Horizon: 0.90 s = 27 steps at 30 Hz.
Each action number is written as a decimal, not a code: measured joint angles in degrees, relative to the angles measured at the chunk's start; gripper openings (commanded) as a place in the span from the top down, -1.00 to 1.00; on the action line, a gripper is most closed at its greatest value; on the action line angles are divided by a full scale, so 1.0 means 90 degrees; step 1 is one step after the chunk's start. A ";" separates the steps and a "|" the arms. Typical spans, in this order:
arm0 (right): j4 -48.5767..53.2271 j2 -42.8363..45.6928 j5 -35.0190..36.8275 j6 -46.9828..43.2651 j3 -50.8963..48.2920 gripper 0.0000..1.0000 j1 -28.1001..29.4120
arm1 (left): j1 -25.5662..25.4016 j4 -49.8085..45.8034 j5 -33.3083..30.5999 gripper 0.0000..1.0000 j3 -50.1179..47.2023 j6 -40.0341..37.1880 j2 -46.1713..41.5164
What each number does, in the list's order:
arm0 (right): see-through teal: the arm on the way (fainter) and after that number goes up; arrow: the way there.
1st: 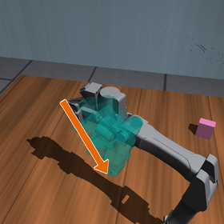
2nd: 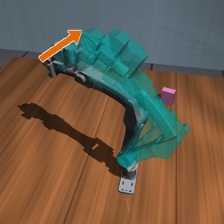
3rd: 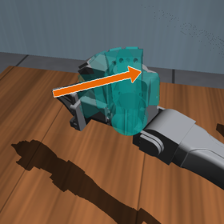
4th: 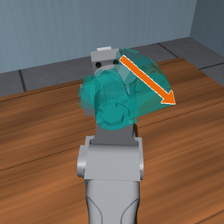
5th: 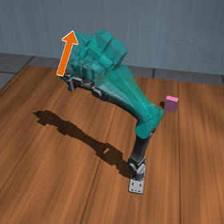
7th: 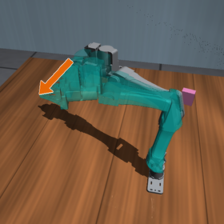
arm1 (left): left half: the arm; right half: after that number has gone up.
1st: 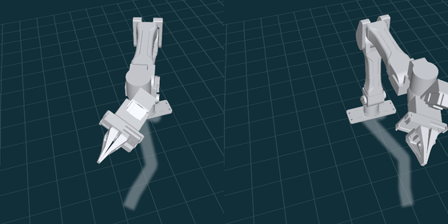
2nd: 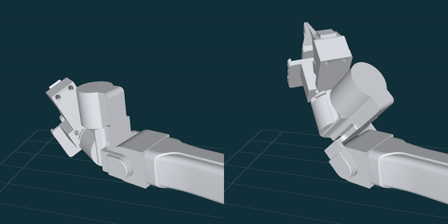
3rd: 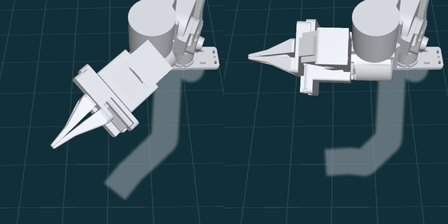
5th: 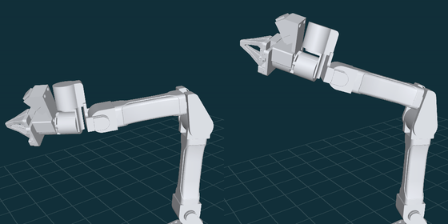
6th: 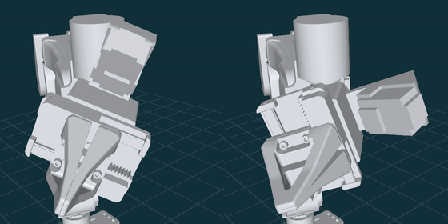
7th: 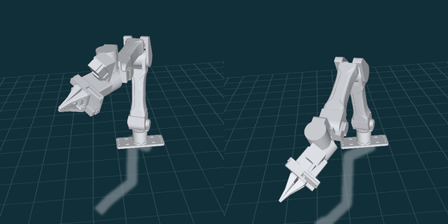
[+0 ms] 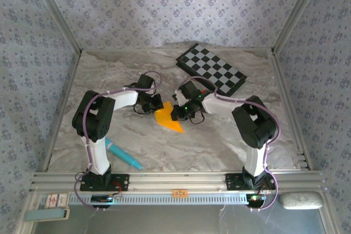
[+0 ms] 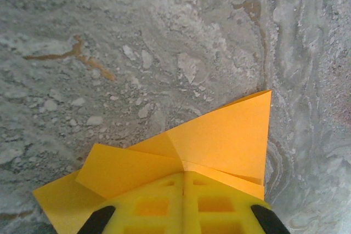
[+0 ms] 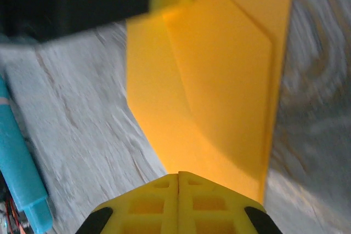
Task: Fold a paper plane with a square sheet of paper (pick it up from the middle)
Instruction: Fourth fold the wing at the center of the table.
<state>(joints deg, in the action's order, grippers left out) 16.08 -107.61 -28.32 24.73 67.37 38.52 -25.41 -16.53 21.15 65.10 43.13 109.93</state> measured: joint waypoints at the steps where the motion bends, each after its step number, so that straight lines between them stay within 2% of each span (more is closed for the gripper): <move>1: -0.0007 -0.0100 0.0000 0.0000 0.0107 0.90 0.0019 | -0.0002 -0.0002 -0.0015 0.90 0.0000 -0.0002 0.0000; 6: 0.0046 -0.0488 0.0000 0.0000 0.0248 0.90 0.0100 | -0.0012 -0.0005 -0.0034 0.90 0.0000 0.0000 0.0000; 12: -0.0010 -0.0495 -0.0046 0.0000 -0.0056 0.91 0.0083 | -0.0051 -0.0075 -0.0143 0.90 0.0041 0.0000 0.0000; 27: -0.0767 0.0476 -0.0250 0.0153 -0.1596 0.91 -0.0068 | -0.0070 -0.0189 -0.0216 0.91 0.0134 -0.0005 0.0039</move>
<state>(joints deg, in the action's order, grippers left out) 9.17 -103.33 -30.57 26.11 53.01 37.91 -26.04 -18.24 19.20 66.30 43.09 110.28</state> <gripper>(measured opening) 0.056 0.047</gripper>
